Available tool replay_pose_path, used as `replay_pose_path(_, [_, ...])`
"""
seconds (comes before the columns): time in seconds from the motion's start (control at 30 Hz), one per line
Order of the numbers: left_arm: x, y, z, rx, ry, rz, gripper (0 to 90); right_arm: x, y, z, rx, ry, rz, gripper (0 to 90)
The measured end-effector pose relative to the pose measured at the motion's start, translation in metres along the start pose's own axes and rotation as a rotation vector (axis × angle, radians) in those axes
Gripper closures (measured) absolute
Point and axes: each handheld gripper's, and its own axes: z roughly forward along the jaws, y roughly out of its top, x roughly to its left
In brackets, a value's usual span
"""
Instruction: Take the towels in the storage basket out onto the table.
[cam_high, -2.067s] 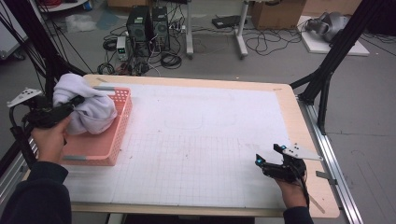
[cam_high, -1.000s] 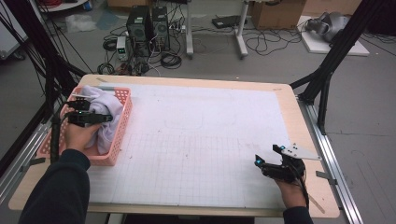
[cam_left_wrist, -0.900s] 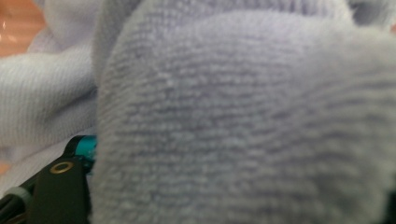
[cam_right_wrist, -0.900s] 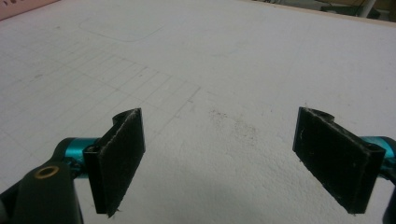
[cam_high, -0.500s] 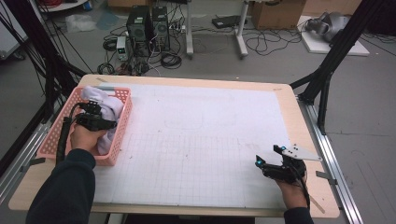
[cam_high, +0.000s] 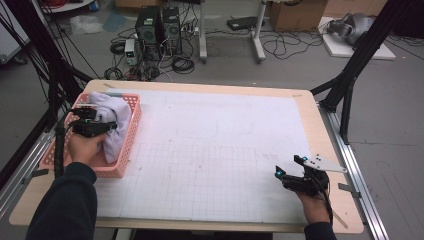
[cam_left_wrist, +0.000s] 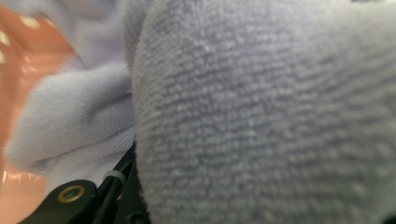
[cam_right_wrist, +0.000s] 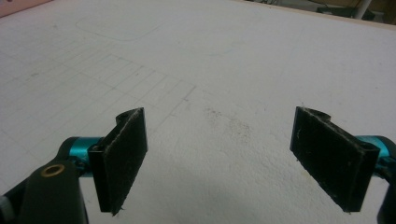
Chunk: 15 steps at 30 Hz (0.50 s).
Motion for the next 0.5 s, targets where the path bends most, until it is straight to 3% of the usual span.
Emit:
replay_pose_path(0.1, [0.007,0.000,-0.015,-0.118,-0.055,-0.058,68.0,0.000,0.000,0.000,-0.002,-0.001,-0.006,17.6])
replay_pose_path(0.13, [0.012,0.001,-0.026,-0.206,-0.110,-0.100,68.3,0.001,0.000,0.000,0.000,0.001,-0.001,17.6])
replay_pose_path(0.17, [0.012,0.001,-0.026,-0.206,-0.110,-0.100,68.4,0.001,0.000,0.000,0.000,0.001,-0.001,17.6])
replay_pose_path(0.33, [0.020,0.004,-0.050,-0.381,-0.227,-0.177,68.5,0.001,0.000,0.000,-0.003,0.003,0.007,17.6])
replay_pose_path(0.5, [0.021,0.010,-0.067,-0.463,-0.275,-0.175,68.5,0.000,0.000,0.000,-0.006,0.001,0.009,17.6])
